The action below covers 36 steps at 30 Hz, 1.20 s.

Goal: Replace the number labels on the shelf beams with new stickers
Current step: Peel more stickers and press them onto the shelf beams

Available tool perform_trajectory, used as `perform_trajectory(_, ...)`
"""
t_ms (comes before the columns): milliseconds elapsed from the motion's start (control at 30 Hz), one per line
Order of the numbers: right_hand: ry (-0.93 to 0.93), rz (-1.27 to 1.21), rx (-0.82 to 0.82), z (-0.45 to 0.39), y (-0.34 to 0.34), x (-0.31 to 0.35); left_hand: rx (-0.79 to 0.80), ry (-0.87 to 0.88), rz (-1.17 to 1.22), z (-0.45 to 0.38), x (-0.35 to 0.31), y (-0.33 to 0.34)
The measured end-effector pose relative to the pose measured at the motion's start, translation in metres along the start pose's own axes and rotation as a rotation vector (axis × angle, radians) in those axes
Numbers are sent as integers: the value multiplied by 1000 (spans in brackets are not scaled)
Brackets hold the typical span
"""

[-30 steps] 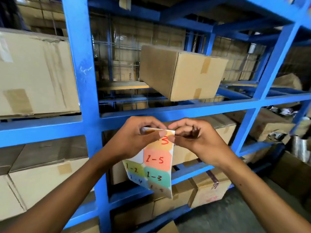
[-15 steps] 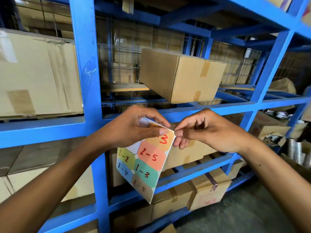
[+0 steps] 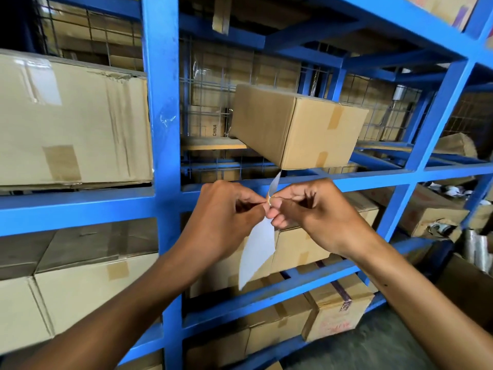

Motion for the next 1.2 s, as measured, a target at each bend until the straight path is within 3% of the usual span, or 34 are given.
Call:
perform_trajectory(267,-117,364,-6,5,21,7,33,-53,-42,5,6,-10)
perform_trajectory(567,-176,547,88,12,32,11,85,-122,6,12,10,-11)
perform_trajectory(900,-125,399,90,13,25,4,134,-231,153,11,18,-8)
perform_trajectory(1200,-74,368,207,11,-3,-4,199,-326,234,0,27,-5)
Point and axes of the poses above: each hand's wrist, its own z-axis away from the middle knuckle, its own y-axis out of the palm, x = y × z, the point moved 2 cm from there along -z, towards the middle knuckle, and after that the axes turned 15 degrees about -y, right-handed, at the moved point
